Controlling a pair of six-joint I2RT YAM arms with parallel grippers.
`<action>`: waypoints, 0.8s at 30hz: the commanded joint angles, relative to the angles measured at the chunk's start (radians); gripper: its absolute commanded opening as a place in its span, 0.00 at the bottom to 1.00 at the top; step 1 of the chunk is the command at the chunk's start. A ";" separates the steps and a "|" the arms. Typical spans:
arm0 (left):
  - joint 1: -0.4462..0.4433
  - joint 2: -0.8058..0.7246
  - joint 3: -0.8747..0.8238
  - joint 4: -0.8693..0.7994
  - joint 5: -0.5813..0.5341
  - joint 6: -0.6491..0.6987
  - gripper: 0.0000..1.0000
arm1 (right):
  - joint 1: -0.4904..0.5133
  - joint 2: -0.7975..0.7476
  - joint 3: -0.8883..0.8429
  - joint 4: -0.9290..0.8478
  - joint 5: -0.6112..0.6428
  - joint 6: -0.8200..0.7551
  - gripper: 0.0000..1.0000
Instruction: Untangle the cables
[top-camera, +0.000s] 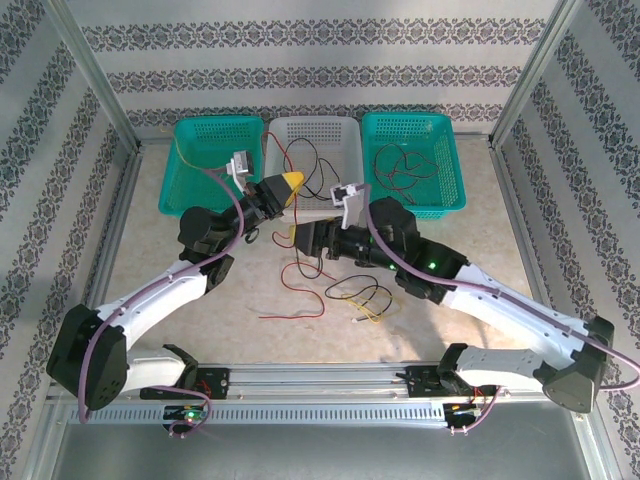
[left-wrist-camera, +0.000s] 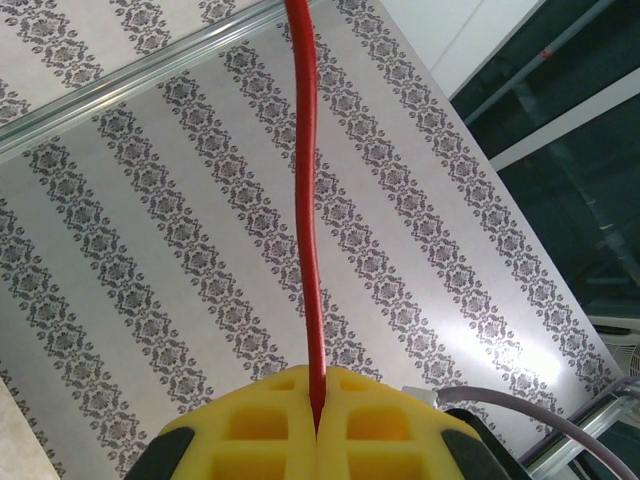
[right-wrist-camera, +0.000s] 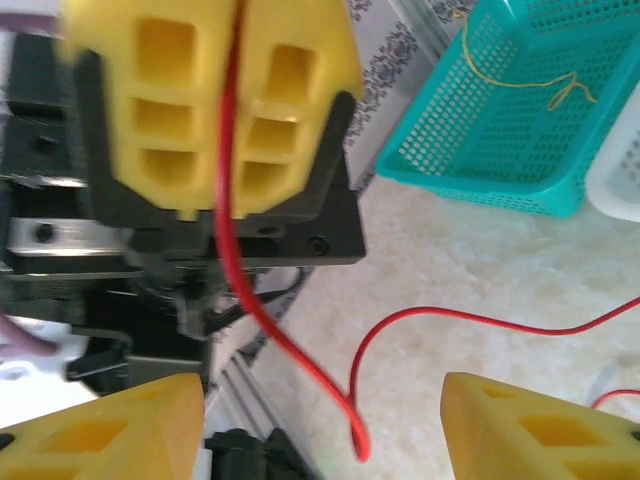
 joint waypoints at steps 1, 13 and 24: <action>0.008 -0.040 0.026 -0.024 0.017 0.021 0.00 | 0.008 0.027 0.057 -0.073 0.068 -0.076 0.62; 0.013 -0.042 0.024 -0.024 0.028 0.021 0.00 | 0.011 0.095 0.136 -0.092 0.030 -0.096 0.10; 0.017 -0.114 -0.027 -0.211 0.081 0.184 0.65 | -0.030 -0.016 0.174 -0.137 0.055 -0.080 0.00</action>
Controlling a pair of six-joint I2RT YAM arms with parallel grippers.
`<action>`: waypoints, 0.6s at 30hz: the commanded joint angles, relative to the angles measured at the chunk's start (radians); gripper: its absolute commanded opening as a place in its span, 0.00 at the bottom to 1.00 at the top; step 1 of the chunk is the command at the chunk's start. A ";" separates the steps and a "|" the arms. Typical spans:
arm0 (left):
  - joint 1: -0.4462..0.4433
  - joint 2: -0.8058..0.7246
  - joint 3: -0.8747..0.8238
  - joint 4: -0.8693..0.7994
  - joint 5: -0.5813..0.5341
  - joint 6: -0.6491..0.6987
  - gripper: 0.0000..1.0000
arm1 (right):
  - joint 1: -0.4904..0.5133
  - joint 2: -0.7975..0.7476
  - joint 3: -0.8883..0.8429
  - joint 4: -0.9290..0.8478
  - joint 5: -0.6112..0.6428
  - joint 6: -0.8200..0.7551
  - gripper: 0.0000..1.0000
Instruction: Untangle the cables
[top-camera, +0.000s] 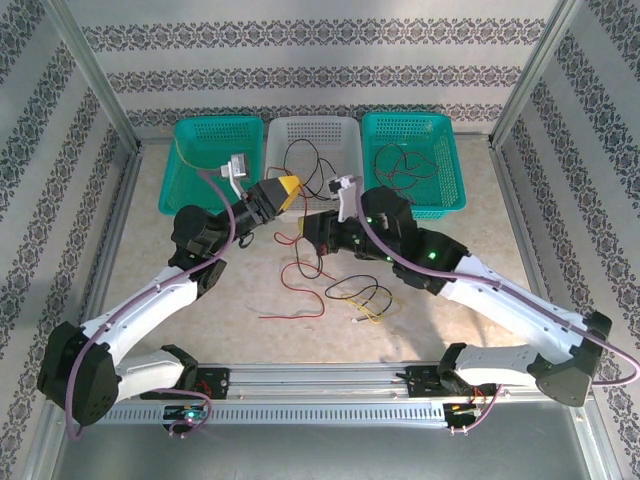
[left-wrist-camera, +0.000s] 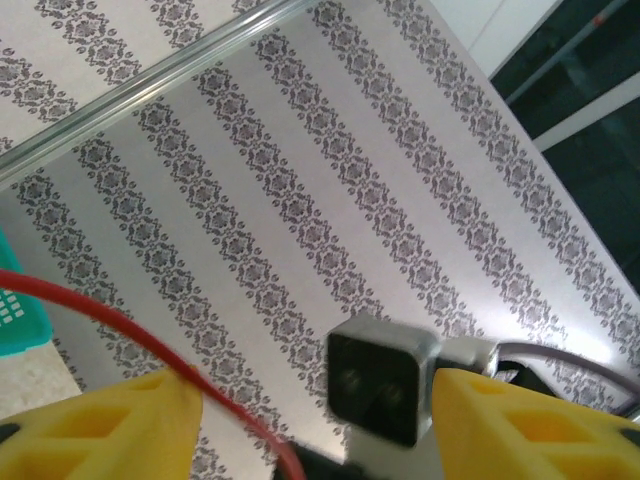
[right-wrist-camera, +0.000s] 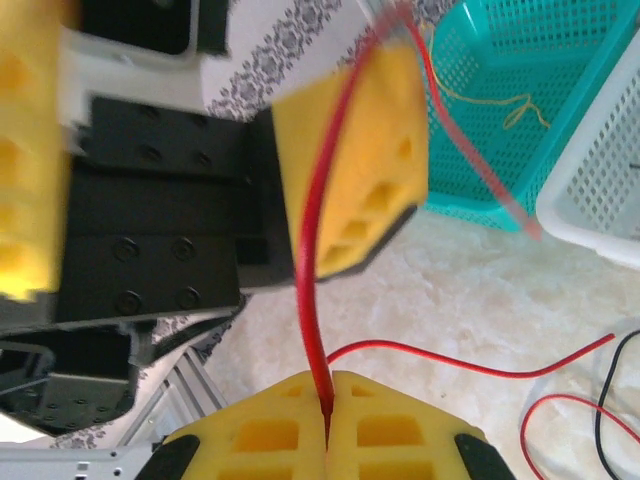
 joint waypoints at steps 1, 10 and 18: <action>0.009 -0.023 -0.032 -0.011 0.070 0.068 0.66 | -0.037 -0.052 0.052 -0.009 0.006 0.014 0.00; -0.061 -0.011 -0.054 -0.003 0.137 0.115 0.65 | -0.137 -0.091 0.067 -0.002 -0.022 0.062 0.00; -0.176 0.049 0.005 -0.136 0.162 0.261 0.23 | -0.188 -0.068 0.089 0.000 0.007 0.067 0.00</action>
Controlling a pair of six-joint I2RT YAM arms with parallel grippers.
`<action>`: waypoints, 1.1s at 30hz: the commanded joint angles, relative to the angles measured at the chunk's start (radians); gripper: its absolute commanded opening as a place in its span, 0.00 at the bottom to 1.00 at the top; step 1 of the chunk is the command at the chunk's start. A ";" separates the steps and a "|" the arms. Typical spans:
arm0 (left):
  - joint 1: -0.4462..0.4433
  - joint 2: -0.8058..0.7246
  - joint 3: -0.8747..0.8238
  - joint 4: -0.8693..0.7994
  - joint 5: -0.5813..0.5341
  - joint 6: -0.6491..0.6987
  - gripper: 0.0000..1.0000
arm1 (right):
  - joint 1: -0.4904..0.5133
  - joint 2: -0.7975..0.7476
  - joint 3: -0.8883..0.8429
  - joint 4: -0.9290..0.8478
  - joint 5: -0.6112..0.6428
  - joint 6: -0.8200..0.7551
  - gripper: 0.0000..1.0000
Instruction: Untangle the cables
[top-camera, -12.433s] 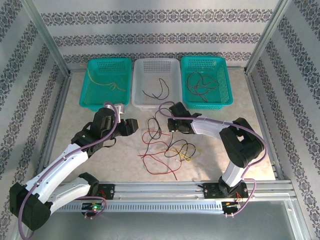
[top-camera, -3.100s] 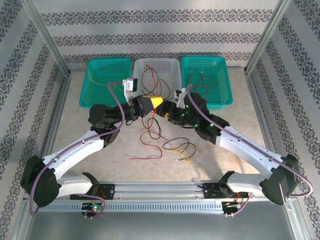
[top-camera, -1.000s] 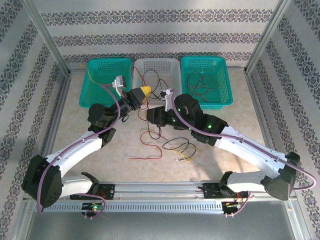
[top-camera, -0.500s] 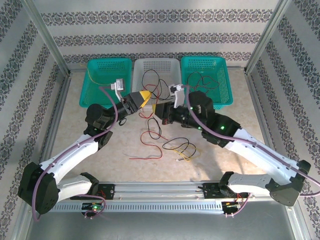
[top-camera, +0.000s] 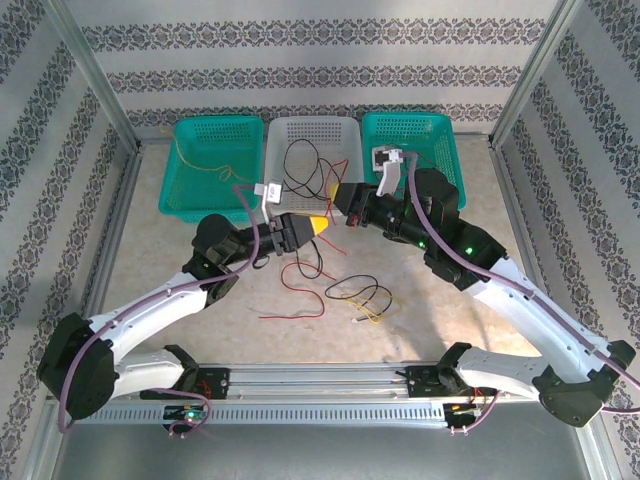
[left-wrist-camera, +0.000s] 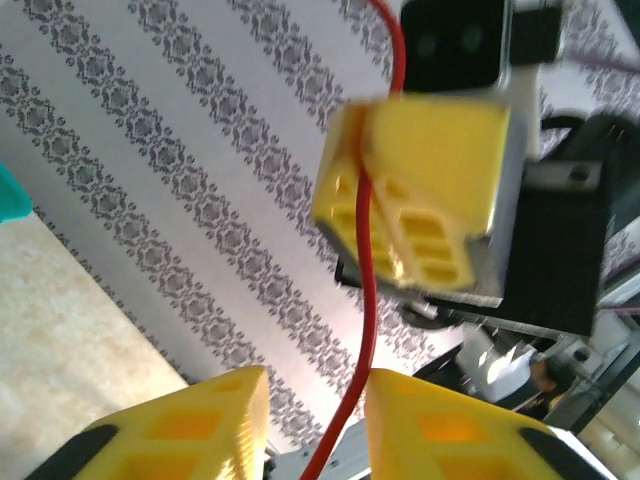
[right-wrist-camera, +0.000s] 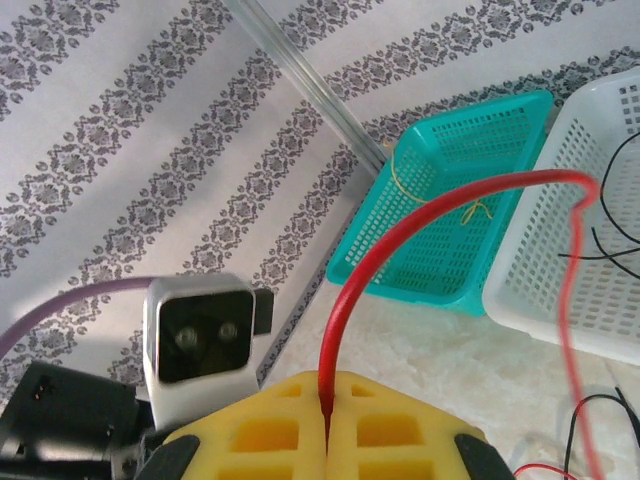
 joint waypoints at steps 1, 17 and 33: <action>-0.033 0.020 0.046 -0.079 0.029 0.109 0.19 | -0.028 0.017 0.048 0.011 0.013 0.011 0.00; -0.040 0.026 0.049 -0.267 -0.045 0.226 0.56 | -0.170 0.116 0.207 -0.084 -0.065 -0.041 0.00; -0.036 -0.291 0.155 -1.057 -0.581 0.565 0.79 | -0.602 0.674 0.878 -0.502 0.000 -0.247 0.00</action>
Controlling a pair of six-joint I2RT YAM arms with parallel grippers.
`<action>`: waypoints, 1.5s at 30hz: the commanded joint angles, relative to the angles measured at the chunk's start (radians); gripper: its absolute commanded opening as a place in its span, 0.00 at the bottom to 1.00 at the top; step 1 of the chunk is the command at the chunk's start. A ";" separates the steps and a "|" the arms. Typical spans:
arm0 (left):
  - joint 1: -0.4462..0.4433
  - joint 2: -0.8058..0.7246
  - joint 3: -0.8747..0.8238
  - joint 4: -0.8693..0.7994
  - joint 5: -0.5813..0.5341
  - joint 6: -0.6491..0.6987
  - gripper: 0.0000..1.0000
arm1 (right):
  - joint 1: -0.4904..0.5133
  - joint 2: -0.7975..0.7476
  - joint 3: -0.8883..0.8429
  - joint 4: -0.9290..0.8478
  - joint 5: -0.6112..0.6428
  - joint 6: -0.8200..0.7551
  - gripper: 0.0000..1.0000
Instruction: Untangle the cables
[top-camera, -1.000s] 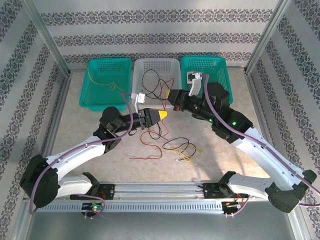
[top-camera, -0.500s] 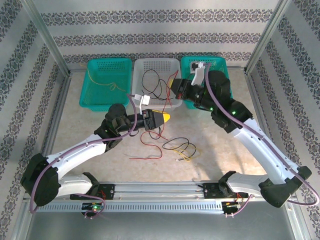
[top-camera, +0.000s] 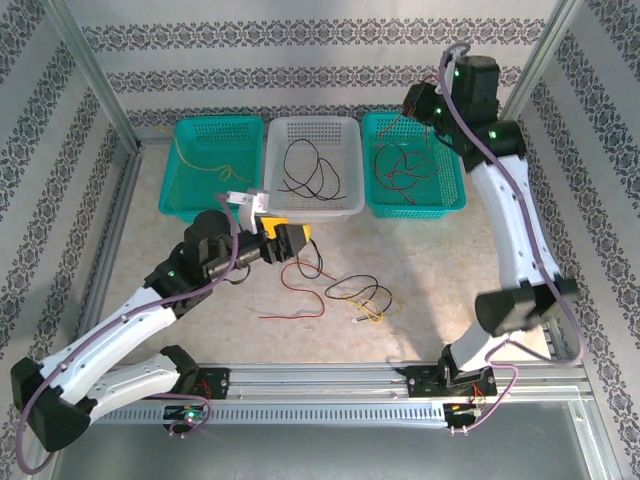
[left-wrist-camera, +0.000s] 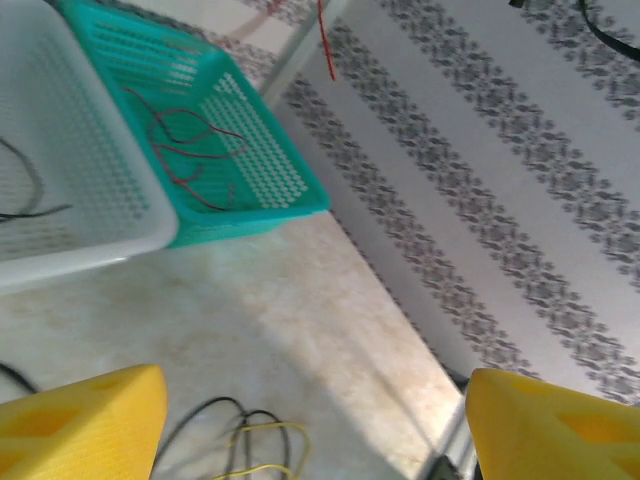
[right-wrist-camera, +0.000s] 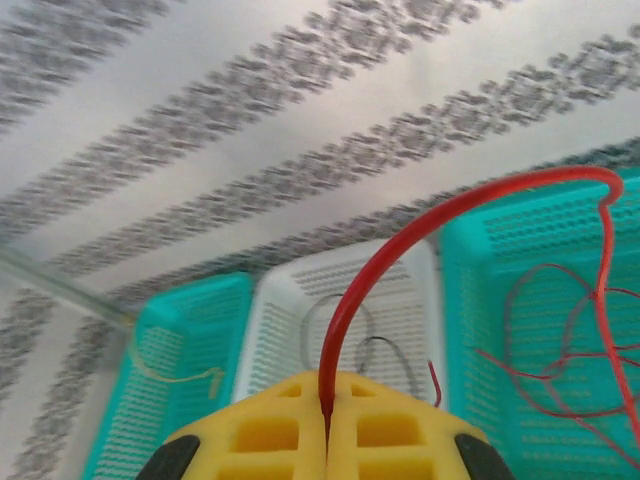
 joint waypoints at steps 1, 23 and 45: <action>-0.006 -0.045 0.021 -0.204 -0.140 0.072 0.80 | -0.031 0.139 0.166 -0.138 0.035 -0.068 0.00; 0.002 -0.095 0.007 -0.270 -0.245 0.070 0.99 | 0.024 0.067 -0.122 -0.177 0.134 -0.122 0.57; 0.083 0.076 -0.026 -0.180 -0.127 -0.142 0.94 | 0.703 -0.247 -1.058 0.020 0.245 0.032 0.58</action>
